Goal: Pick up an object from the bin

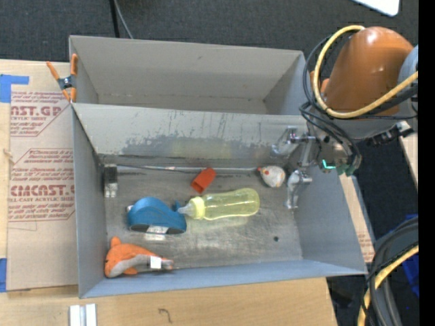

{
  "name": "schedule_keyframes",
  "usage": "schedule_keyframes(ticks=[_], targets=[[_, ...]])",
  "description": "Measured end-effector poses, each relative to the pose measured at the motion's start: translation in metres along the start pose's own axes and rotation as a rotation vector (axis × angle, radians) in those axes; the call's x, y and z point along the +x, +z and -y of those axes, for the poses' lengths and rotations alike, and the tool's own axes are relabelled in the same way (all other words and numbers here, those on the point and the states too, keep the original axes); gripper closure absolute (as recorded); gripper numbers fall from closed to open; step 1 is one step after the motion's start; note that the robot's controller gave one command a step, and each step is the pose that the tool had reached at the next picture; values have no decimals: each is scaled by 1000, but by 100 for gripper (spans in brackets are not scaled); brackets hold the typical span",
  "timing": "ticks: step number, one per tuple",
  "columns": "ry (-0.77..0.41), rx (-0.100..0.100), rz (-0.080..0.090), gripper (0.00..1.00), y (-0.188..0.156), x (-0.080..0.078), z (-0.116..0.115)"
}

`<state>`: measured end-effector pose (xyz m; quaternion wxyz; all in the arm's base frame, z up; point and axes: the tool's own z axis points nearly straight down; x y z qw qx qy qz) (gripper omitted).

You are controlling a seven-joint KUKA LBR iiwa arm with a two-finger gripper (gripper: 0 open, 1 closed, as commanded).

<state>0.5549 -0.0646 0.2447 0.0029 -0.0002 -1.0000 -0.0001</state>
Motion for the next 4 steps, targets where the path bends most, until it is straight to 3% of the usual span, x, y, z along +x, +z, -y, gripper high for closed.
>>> schedule_keyframes(ticks=[1,2,3,4], targets=[[-1,1,8,0,-5,-1,0],[-157,4,17,0,34,-15,-35],[-315,-1,4,0,88,-28,-69],[-378,1,7,0,85,-19,-73]])
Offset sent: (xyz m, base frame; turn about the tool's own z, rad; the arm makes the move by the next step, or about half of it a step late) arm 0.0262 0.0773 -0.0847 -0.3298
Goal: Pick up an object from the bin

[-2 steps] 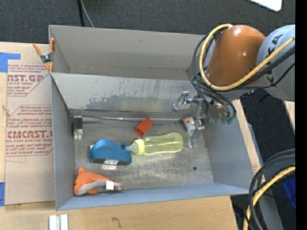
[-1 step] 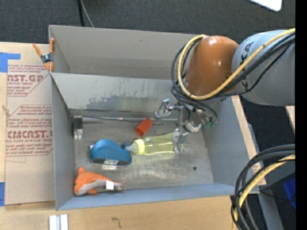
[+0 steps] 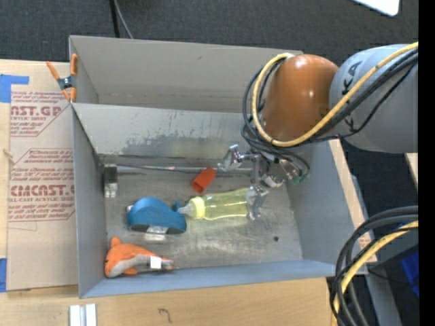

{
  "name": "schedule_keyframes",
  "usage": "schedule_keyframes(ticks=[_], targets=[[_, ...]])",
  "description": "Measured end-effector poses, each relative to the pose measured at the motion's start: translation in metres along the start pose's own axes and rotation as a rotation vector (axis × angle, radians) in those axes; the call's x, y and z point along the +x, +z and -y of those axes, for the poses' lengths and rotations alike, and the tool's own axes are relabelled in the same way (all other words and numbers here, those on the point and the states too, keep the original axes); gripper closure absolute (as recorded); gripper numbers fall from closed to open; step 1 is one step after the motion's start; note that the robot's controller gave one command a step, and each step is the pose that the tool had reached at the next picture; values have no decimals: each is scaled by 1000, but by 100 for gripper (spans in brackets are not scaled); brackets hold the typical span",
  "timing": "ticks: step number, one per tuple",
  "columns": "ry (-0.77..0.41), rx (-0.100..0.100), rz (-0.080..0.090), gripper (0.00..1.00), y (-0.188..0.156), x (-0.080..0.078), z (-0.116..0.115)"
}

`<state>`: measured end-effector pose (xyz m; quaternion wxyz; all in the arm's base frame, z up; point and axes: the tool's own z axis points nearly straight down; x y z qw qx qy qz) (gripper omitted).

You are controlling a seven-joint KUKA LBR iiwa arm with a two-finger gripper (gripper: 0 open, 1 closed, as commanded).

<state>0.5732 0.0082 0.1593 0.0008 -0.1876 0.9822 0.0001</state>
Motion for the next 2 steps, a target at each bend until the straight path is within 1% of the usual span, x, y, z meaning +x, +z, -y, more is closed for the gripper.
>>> schedule_keyframes(ticks=[1,2], targets=[[-113,2,4,0,71,6,-14],[-125,1,7,100,69,5,-15]])
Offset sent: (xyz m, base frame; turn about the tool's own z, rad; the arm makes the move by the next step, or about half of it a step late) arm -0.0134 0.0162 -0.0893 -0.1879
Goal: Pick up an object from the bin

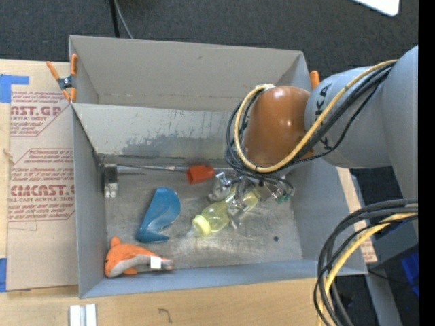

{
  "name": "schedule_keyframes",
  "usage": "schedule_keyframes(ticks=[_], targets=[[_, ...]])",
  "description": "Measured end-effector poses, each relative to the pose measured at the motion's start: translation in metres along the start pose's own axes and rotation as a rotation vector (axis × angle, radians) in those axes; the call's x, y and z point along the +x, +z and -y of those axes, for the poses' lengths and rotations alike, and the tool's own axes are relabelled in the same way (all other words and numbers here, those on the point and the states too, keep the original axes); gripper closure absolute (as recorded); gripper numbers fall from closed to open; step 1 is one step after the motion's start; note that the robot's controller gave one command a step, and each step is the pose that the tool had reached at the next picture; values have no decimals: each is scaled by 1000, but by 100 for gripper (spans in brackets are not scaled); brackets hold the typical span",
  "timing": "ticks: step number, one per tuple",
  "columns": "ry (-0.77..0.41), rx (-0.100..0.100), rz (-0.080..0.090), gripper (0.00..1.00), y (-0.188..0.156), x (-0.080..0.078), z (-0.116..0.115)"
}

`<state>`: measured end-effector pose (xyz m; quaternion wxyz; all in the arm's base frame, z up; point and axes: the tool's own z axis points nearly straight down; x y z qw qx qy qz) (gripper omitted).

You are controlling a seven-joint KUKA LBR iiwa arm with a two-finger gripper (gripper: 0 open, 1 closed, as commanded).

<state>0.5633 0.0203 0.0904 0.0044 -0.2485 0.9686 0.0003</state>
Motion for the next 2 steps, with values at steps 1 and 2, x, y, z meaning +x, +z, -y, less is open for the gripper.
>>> schedule_keyframes(ticks=[1,2], targets=[[0,0,0,100,0,0,0],[0,-3,-8,100,-4,2,-1]])
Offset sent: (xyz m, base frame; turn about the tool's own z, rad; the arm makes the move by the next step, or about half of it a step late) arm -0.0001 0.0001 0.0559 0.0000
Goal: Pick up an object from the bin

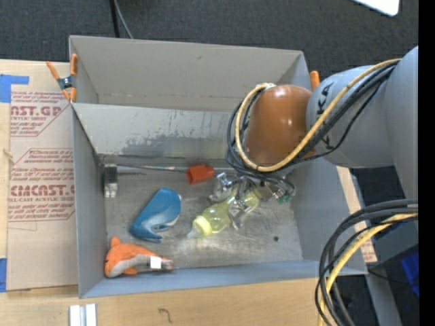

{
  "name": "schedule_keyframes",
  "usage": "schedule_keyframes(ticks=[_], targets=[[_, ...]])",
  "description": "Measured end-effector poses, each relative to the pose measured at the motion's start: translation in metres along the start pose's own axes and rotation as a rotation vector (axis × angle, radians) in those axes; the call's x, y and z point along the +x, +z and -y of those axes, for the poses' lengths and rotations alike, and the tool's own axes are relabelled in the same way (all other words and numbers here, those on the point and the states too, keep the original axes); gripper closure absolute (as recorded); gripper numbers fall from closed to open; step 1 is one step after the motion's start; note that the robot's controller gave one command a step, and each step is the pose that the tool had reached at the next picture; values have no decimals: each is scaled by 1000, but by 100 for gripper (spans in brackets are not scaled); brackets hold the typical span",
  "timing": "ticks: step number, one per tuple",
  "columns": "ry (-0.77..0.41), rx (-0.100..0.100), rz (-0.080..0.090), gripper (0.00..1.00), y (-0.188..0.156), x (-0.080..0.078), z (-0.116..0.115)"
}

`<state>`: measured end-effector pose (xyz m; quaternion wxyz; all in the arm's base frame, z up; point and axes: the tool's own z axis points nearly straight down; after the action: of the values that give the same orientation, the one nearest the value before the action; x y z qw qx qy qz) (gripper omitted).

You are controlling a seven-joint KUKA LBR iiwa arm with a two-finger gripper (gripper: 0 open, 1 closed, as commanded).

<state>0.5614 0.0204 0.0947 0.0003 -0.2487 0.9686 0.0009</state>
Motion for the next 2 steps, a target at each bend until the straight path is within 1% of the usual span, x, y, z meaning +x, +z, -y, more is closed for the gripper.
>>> schedule_keyframes(ticks=[1,2], targets=[[1,-4,-8,100,-18,2,-1],[0,1,-1,100,-40,0,0]])
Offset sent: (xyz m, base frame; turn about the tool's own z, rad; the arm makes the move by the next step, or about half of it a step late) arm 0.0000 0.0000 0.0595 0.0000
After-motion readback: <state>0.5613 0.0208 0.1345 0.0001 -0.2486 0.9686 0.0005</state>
